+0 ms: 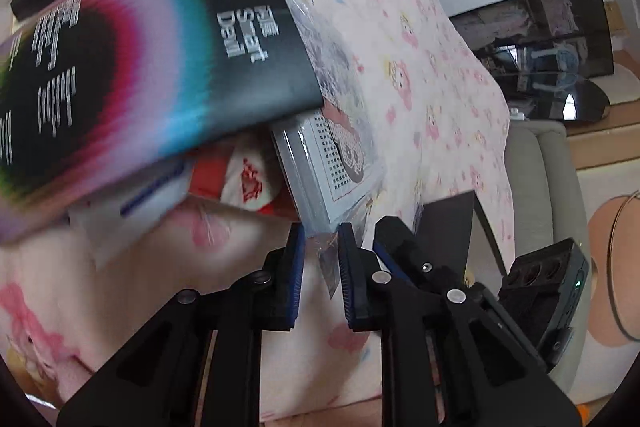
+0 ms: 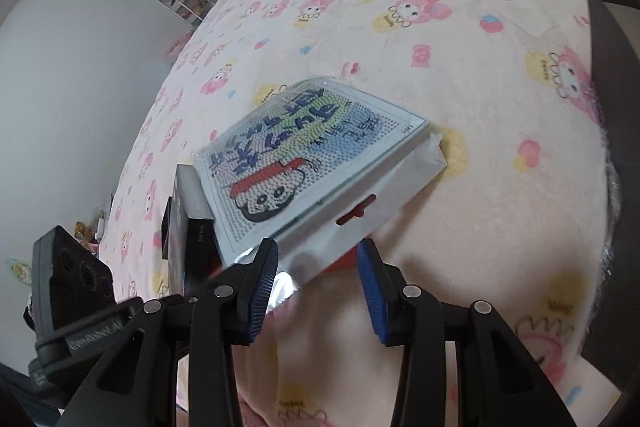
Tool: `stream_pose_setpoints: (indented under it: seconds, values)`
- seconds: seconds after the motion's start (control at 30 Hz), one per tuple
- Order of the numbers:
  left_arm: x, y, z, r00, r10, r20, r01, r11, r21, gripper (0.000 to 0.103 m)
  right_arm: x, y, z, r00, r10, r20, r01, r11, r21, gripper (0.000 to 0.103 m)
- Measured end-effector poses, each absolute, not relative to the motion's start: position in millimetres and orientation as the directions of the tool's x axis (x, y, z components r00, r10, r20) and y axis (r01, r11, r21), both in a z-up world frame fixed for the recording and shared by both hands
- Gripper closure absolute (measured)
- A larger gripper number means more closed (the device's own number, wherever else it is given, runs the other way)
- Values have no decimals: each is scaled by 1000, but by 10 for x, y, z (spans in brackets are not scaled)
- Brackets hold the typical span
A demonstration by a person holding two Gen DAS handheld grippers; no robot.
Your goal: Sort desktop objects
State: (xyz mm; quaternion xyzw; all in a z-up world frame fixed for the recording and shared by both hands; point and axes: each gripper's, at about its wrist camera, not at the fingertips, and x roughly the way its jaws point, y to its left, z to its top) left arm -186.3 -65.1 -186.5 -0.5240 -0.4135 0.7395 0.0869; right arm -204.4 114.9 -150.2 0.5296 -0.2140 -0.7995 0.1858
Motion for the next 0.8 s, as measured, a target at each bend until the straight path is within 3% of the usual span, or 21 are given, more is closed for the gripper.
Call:
stream_pose_setpoints:
  seconds: [0.17,0.27,0.4,0.53,0.63,0.7,0.73,0.8]
  values:
    - [-1683,-626,-1897,-415,597,-687,308,-618,-723,84,-1850,1303,-1578,-359,-490,-795,35,-858,513,62]
    - [-1660,-766,-1869,-471,587,-658,333,-572,-749,66,-1876,1380,-1692,-336,-501,-798,-19,-843,537,62]
    - [-1736,-895,-1844,-535,524,-663,349,-578,-738,65,-1948,1333,-1753,-327,-507,-797,-11,-842,540,51]
    - [-1875,-856,-2005,-500,536,-680,372,-576,-728,65,-2102,1270,-1874,-309,-488,-816,-30,-853,521,50]
    - [-1932,-792,-2075,-472,542,-695,368,-595,-714,65,-2206,1305,-1966,-326,-491,-808,-62,-842,536,48]
    - [-1946,-775,-2094,-455,517,-725,373,-629,-683,75,-2251,1312,-2046,-323,-511,-796,-78,-824,561,42]
    - [-1947,-768,-2110,-447,511,-734,376,-637,-672,88,-2269,1315,-2079,-322,-521,-790,-85,-815,572,42]
    - [-1927,-744,-2150,-437,532,-725,378,-623,-685,88,-2252,1310,-2078,-322,-530,-785,-82,-810,581,42]
